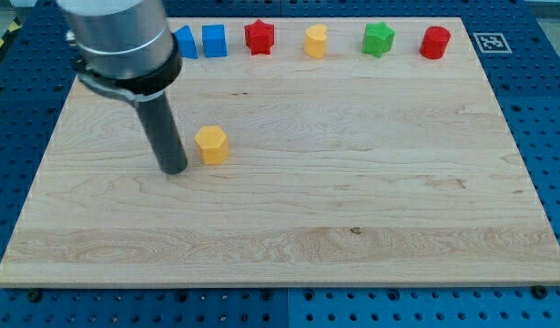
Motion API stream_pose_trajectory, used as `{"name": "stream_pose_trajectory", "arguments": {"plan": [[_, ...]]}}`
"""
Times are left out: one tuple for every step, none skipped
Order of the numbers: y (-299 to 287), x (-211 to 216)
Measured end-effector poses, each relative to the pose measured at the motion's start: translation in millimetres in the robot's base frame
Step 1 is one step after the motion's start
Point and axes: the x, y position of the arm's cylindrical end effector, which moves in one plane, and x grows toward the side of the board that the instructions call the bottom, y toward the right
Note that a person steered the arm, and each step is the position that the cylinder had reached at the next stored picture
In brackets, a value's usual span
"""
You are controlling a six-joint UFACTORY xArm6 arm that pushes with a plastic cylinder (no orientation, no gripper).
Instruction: Move the yellow hexagon vertically below the yellow heart
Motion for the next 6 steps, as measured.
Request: {"name": "stream_pose_trajectory", "arguments": {"plan": [[27, -14], [59, -15], [89, -28], [119, -51], [158, -74], [196, -95]]}}
